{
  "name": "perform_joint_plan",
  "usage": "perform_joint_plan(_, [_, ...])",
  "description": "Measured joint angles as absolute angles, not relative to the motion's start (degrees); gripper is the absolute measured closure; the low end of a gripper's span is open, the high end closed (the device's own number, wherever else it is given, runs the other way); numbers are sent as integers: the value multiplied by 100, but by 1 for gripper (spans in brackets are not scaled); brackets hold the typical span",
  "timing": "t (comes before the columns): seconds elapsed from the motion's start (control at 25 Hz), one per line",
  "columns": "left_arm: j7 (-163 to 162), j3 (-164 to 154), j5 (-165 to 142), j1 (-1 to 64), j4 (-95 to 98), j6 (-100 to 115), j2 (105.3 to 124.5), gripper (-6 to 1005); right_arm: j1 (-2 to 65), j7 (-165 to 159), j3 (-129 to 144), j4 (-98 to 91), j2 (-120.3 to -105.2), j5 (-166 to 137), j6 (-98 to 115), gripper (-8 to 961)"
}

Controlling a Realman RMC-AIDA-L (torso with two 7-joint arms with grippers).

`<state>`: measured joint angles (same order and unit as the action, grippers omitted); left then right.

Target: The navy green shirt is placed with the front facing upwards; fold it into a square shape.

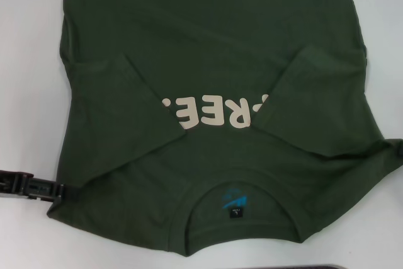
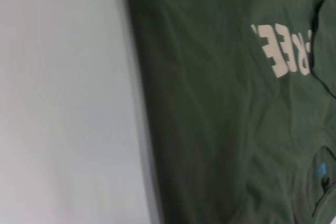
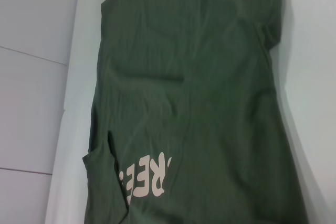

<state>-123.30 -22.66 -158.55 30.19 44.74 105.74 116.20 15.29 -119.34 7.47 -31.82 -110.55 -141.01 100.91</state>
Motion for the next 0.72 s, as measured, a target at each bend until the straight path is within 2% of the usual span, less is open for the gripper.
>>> perform_joint_plan(0.72, [-12077, -2201, -15764, 3228, 4246, 10527, 11641, 241, 1527, -11934, 747, -3182, -11064, -14097, 10089, 878])
